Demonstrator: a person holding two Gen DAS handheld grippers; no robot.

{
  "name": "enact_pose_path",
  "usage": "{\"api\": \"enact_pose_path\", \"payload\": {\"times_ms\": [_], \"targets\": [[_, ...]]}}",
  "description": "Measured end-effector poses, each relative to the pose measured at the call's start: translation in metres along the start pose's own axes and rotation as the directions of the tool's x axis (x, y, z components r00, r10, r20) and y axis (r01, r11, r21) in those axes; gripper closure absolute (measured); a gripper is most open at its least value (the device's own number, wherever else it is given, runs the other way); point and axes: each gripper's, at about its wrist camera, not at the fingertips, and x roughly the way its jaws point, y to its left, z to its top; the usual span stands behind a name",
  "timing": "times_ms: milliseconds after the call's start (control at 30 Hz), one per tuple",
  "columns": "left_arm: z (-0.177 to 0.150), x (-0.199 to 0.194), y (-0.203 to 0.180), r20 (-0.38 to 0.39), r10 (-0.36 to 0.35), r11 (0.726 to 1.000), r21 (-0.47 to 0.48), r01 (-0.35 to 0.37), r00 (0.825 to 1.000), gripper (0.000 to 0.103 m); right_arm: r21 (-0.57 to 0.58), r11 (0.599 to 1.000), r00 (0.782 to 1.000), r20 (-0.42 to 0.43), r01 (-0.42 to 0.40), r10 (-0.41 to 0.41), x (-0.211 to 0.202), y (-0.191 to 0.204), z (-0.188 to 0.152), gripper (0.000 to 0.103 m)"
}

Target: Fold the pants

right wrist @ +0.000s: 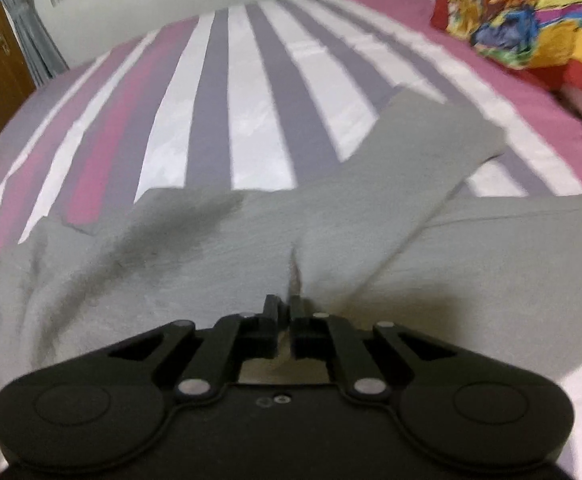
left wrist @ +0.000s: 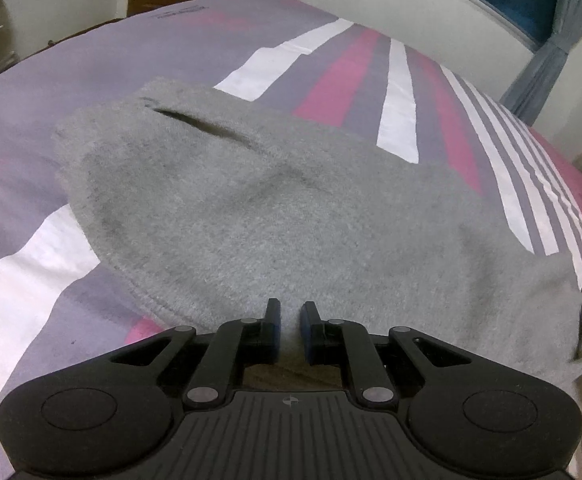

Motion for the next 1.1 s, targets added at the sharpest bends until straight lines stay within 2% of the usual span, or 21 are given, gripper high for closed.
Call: {"api": "enact_pose_path", "payload": {"times_ms": [100,200,267,300,400,467,500,533,633,700,767,867,933,967,1000,1100], "targets": [[-0.001,0.000,0.000,0.005,-0.003,1.000,0.001,0.003,1.000,0.092,-0.008,1.000,1.000,-0.002,-0.028,0.028,-0.024,-0.017,-0.017,0.099],[-0.001,0.000,-0.002,0.009,0.002,1.000,0.016,-0.002,1.000,0.092,-0.019,0.999,0.998,-0.058,-0.032,0.031,-0.020,-0.028,-0.032,0.099],[-0.002,-0.001,-0.002,0.009,0.005,1.000,0.010,-0.005,1.000,0.092,-0.030,0.999,0.999,-0.032,-0.016,0.015,-0.023,-0.032,-0.036,0.100],[-0.001,-0.001,-0.003,0.009,0.007,1.000,0.005,-0.007,1.000,0.092,-0.022,1.000,0.999,-0.032,-0.005,0.004,-0.024,-0.035,-0.038,0.103],[-0.002,0.000,-0.006,0.011,0.017,1.000,0.026,-0.017,1.000,0.092,0.078,0.997,0.996,-0.082,-0.014,0.021,-0.020,-0.060,-0.051,0.103],[-0.002,0.000,-0.009,0.012,0.026,0.999,0.044,-0.027,1.000,0.092,0.092,0.995,0.997,-0.065,-0.038,0.044,-0.023,-0.067,-0.052,0.101],[-0.001,0.000,-0.010,0.012,0.030,0.999,0.043,-0.030,0.999,0.092,0.104,0.994,0.998,-0.052,-0.041,0.046,-0.026,-0.067,-0.048,0.091],[-0.001,0.000,-0.010,0.010,0.032,0.999,0.040,-0.032,0.999,0.092,0.115,0.992,0.998,-0.030,-0.050,0.054,-0.029,-0.067,-0.040,0.086],[0.000,-0.002,-0.008,0.009,0.028,0.999,0.020,-0.028,1.000,0.092,0.074,0.997,1.000,0.003,-0.031,0.031,-0.024,-0.054,-0.010,0.080],[-0.001,-0.002,-0.007,0.008,0.023,1.000,0.015,-0.023,1.000,0.092,0.054,0.999,1.000,0.000,-0.006,0.006,-0.013,-0.045,0.006,0.053],[-0.001,-0.002,-0.007,0.006,0.022,1.000,0.011,-0.022,1.000,0.092,0.015,0.999,0.999,0.003,0.051,-0.051,0.005,-0.033,0.020,0.044],[0.000,-0.001,-0.007,0.002,0.023,1.000,0.014,-0.023,1.000,0.092,-0.063,0.987,0.989,0.003,0.150,-0.150,0.029,-0.022,0.032,0.046],[0.000,-0.001,-0.006,0.001,0.023,1.000,0.012,-0.023,1.000,0.092,-0.119,0.968,0.974,-0.017,0.221,-0.225,0.044,-0.022,0.033,0.066],[-0.001,-0.001,-0.006,0.001,0.023,1.000,0.012,-0.023,1.000,0.092,-0.124,0.966,0.973,-0.017,0.228,-0.232,0.045,-0.027,0.033,0.084],[-0.001,-0.001,-0.006,0.002,0.022,1.000,0.014,-0.022,1.000,0.092,-0.101,0.974,0.979,-0.009,0.204,-0.206,0.040,-0.035,0.033,0.098],[-0.001,-0.001,-0.005,0.005,0.019,1.000,0.022,-0.019,1.000,0.092,-0.038,0.991,0.991,0.035,0.131,-0.130,0.006,-0.063,0.024,0.099]]}}
